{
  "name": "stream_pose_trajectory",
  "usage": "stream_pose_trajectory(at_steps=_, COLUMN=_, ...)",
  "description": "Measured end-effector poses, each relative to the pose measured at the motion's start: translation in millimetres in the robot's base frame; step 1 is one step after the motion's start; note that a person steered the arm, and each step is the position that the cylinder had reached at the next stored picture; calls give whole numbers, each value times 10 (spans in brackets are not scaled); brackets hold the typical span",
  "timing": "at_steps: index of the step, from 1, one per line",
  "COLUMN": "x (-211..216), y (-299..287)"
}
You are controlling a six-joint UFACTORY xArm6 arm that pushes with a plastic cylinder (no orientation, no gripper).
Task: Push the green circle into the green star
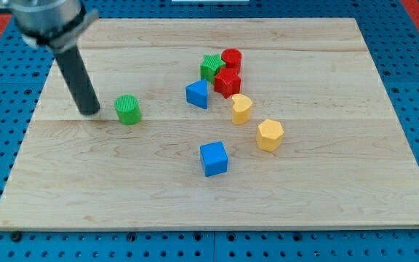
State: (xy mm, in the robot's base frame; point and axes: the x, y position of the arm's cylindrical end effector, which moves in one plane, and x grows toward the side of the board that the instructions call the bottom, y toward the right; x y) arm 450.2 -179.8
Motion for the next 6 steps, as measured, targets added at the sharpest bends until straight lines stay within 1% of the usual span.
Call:
stream_pose_trajectory(at_steps=1, x=-37, y=573)
stream_pose_trajectory(at_steps=2, x=-551, y=868)
stream_pose_trajectory(at_steps=3, x=-699, y=1146)
stream_pose_trajectory(at_steps=4, x=-788, y=663)
stream_pose_trajectory(at_steps=5, x=-963, y=937)
stream_pose_trajectory(at_steps=6, x=-939, y=1618)
